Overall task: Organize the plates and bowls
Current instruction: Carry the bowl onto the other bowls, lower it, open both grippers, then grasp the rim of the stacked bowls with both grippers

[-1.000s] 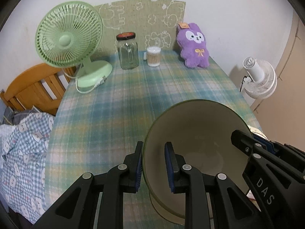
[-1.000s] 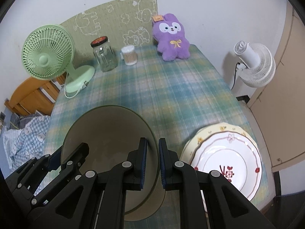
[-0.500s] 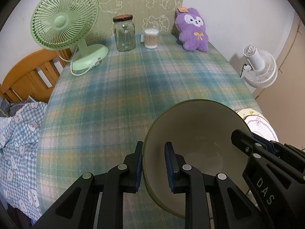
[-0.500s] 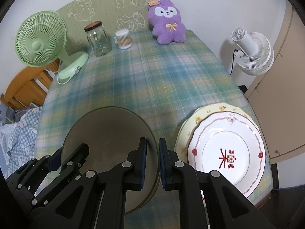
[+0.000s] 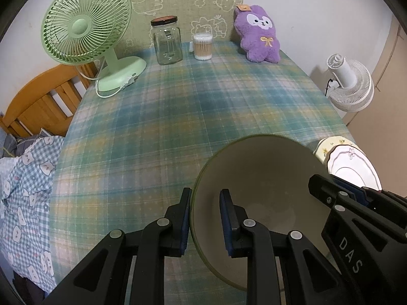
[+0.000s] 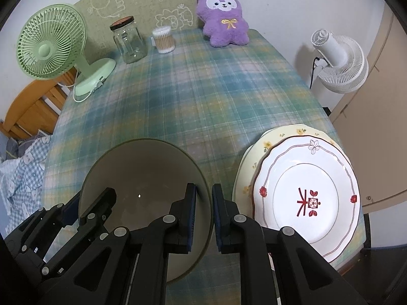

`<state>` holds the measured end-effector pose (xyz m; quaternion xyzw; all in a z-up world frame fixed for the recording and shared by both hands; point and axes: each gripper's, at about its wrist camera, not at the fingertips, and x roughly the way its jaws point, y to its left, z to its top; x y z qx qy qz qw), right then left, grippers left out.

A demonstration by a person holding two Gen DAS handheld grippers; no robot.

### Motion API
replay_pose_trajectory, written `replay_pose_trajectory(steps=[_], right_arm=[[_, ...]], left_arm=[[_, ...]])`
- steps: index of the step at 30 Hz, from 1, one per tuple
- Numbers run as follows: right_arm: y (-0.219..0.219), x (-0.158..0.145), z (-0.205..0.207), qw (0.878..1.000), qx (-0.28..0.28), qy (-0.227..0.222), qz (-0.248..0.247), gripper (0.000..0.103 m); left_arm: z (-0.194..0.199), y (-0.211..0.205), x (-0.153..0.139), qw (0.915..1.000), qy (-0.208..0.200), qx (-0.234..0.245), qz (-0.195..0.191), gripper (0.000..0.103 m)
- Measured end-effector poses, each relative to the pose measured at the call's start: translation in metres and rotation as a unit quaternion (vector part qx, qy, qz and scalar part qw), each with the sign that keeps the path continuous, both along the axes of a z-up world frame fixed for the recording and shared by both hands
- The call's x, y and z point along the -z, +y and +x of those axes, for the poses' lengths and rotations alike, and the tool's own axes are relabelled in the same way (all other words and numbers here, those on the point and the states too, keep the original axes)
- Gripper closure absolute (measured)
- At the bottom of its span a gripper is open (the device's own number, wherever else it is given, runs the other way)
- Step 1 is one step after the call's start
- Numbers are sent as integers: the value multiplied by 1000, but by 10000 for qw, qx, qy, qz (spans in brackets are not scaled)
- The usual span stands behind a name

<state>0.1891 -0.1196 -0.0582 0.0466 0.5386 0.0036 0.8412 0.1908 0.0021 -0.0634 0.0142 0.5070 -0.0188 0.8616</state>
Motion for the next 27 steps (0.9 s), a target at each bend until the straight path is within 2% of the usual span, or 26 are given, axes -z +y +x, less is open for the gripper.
replay_pose_trajectory(steps=[2,5,8,9,10,12,13,15,17,24,27], right_arm=[[0,-1,0,10000,-4,-10,14,84],[-1,-1,2,10000,-15,31,46,84],[-3,-4,3,9999,-47,-19,111,84],[-3,-7,3,9999,-87,-55,80,84],[-2,-9,3,9998,-160,-78,40,84],[-1,-12,3,9996,-279,-80,43,71],[-1,-14,2,9995,-284,-116,50,67],[-2,-17,2,9994,-300,-172,29,40],[-2,-18,3,9992,-317,-259,7,34],[0,-1,15,9981,-580,-108,168,34],[-4,14,21,9979,-573,97,294,34]], left_arm=[[0,2,0,10000,20,-21,-62,83],[0,2,-2,9999,47,5,-119,77],[1,2,-5,9997,49,89,-215,65],[0,1,-7,9997,31,124,-220,58],[0,1,-8,9996,30,149,-230,40],[-1,3,-11,9994,-12,181,-310,27],[-2,4,-12,9994,-54,181,-298,26],[-1,6,-14,9993,-99,194,-319,19],[0,9,-13,9992,-107,167,-357,16],[7,11,1,9994,46,141,-309,15],[10,10,10,9993,139,118,-325,15]])
